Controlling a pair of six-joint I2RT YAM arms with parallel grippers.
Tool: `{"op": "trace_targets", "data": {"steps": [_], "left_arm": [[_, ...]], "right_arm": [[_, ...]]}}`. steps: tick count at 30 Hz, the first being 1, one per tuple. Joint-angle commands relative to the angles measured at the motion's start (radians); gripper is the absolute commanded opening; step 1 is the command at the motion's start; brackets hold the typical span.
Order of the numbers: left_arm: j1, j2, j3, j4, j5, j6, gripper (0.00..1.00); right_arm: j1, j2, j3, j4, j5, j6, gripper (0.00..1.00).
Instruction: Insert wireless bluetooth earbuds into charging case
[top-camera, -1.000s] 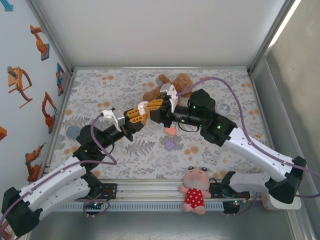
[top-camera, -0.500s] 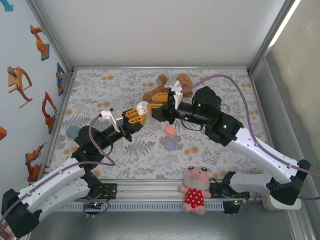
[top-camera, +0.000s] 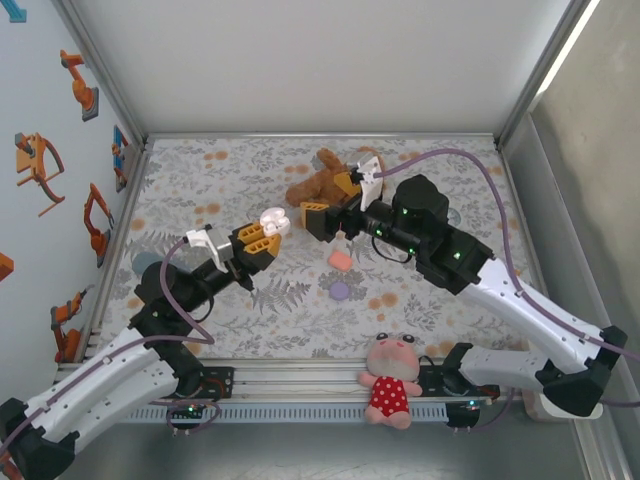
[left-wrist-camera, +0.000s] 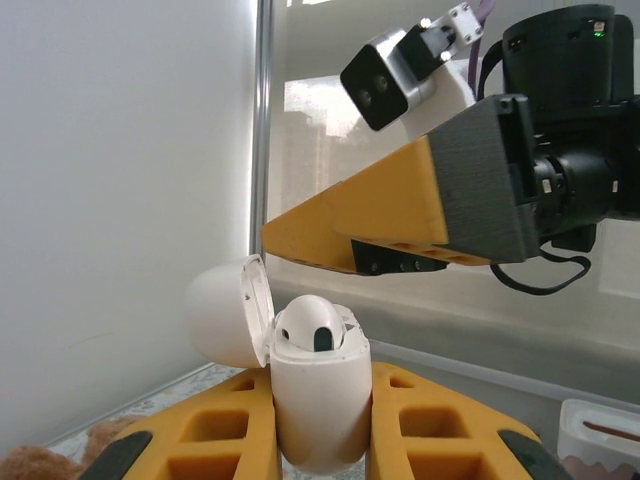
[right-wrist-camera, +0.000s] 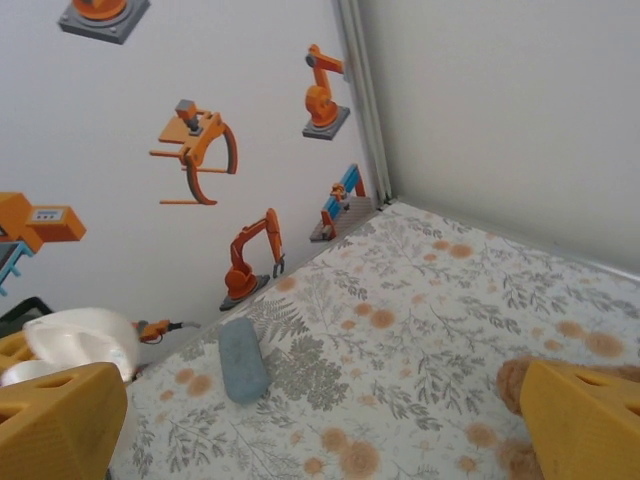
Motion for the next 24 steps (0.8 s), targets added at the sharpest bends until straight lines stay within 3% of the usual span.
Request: {"op": "trace_targets", "data": {"steps": [1, 13, 20, 24], "left_arm": [[0.001, -0.030, -0.012, -0.028, -0.017, 0.011, 0.07], [0.001, -0.080, 0.004, -0.045, 0.001, -0.001, 0.07], [0.001, -0.076, 0.002, 0.010, 0.017, -0.030, 0.07], [0.001, -0.050, 0.000, 0.043, 0.034, -0.053, 0.07]], "right_arm": [[-0.059, 0.009, -0.037, -0.010, 0.000, 0.128, 1.00], [-0.097, 0.161, -0.137, -0.066, -0.003, 0.319, 0.99], [-0.091, 0.345, -0.167, -0.044, -0.147, 0.387, 0.87], [-0.053, 0.424, -0.170, -0.035, -0.151, 0.382, 0.85]]}}
